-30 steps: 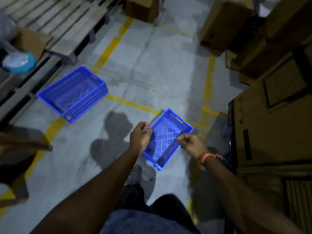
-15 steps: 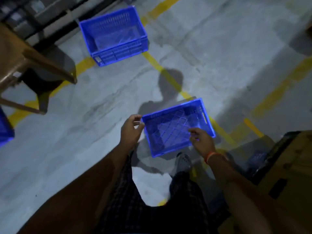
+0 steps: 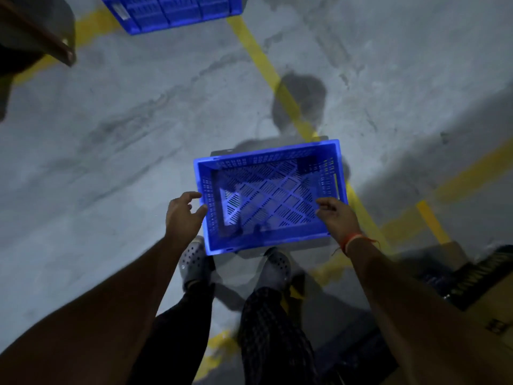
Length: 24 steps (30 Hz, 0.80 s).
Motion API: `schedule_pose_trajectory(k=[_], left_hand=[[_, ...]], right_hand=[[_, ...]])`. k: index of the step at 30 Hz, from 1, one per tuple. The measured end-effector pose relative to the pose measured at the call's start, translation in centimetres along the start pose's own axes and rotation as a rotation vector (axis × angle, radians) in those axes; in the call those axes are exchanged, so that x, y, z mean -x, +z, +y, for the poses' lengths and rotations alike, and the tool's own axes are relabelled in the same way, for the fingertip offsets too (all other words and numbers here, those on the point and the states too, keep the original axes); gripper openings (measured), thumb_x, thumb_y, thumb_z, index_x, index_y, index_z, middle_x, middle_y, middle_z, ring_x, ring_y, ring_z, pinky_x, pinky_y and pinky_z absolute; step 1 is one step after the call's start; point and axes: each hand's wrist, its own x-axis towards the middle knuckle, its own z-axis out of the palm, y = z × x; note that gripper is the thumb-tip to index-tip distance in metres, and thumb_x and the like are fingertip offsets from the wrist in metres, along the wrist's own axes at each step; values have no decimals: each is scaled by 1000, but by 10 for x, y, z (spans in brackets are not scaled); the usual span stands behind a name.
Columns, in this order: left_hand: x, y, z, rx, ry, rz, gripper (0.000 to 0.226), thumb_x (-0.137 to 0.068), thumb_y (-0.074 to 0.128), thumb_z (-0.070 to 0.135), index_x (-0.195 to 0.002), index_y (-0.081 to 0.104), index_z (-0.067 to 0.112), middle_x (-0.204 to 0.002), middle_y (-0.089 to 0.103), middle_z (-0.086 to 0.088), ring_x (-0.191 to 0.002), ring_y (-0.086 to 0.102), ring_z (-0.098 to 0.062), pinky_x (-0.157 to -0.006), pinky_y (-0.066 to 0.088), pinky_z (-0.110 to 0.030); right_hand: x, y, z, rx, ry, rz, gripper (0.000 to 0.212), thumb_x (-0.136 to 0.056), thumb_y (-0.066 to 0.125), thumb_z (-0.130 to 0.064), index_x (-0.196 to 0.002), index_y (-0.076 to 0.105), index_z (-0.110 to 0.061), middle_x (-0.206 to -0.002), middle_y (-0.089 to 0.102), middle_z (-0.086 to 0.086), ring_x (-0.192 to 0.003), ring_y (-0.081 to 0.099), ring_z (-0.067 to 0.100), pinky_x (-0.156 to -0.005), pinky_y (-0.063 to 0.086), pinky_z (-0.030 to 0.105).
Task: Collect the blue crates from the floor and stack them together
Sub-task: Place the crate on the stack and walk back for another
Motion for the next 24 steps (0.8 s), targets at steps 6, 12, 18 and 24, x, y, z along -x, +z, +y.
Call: schedule_pose_trajectory(k=[6,12,18,24], left_hand=[[-56,79,-46,-130,-78,46,42,-83,75,26,-124,67,20,-136,51,-25,-133,44,-38,-110,40,-44],[-76,125,-64,-140,-202,77,39,-88,72,28,-126,66,25,-155,24,-21,-136,40,-43,-113,36,-39],[-80,141,-75,-33,-209,83,33,-86,72,25,-119,69,27,-121,56,-25,-98,63,-29,-100,51,-42],[-85,123,-73,137,-143,37,25,-90,72,18,-108,67,34,-96,65,-8,-85,70,-35,-76,60,-52]], right_hand=[[-94,5,43,133,-43,42,36,-81,70,-16,-118,67,-15,-100,63,2,-88,58,16,-80,42,24],[-147,-8,79,464,-191,177,39,-72,69,-26,-109,73,-16,-85,65,7,-80,58,19,-77,43,25],[-147,-12,87,505,-135,294,39,-76,72,-25,-114,69,-31,-118,46,14,-112,43,31,-100,37,36],[-166,-25,90,350,-117,137,38,-66,71,-32,-104,75,-29,-102,70,12,-88,69,28,-84,58,47]])
